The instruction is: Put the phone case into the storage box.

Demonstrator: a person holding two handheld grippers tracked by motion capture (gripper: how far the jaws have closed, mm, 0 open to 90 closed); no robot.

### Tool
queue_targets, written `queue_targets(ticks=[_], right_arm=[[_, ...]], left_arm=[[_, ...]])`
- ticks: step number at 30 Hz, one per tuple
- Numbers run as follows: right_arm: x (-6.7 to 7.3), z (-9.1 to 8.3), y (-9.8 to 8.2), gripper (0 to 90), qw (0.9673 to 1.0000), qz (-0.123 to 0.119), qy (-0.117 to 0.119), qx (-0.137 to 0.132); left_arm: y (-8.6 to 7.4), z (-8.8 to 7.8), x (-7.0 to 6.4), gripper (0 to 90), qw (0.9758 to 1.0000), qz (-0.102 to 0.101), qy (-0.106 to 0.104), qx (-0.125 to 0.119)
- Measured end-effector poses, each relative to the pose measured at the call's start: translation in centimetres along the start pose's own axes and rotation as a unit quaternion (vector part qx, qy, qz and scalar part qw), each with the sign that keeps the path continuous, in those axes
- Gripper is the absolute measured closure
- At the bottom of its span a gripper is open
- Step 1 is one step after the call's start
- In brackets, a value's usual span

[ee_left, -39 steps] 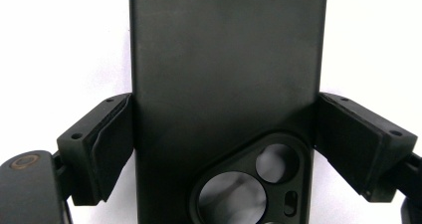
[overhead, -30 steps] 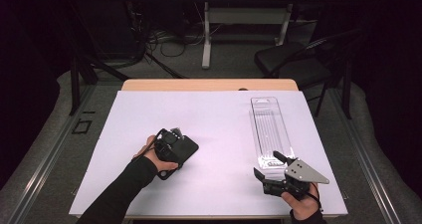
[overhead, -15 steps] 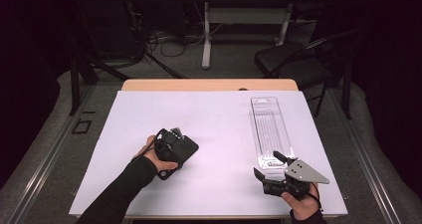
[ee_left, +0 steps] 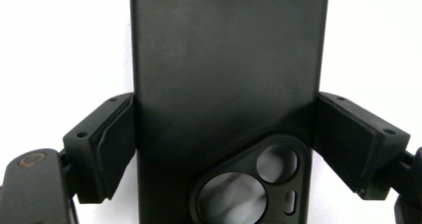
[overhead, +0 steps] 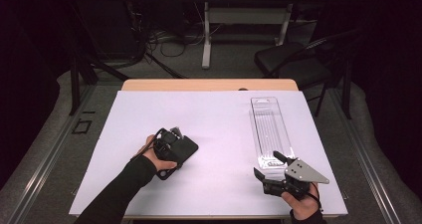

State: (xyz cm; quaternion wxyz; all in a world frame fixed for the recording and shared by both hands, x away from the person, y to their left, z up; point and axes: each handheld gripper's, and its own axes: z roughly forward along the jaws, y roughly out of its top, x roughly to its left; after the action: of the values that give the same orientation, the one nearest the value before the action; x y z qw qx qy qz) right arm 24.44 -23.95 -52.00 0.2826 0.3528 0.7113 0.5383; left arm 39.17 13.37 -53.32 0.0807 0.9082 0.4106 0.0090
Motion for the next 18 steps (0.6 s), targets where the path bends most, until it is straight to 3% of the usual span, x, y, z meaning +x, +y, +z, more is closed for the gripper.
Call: queue_targets(ticks=[18], right_arm=[[0.1, 0.0, 0.0, 14.4, 1.0000, 0.002, 0.001, 0.000]], left_arm=[[-0.2, -2.1, -0.3, 14.3, 0.9998, 0.015, -0.003, -0.011]])
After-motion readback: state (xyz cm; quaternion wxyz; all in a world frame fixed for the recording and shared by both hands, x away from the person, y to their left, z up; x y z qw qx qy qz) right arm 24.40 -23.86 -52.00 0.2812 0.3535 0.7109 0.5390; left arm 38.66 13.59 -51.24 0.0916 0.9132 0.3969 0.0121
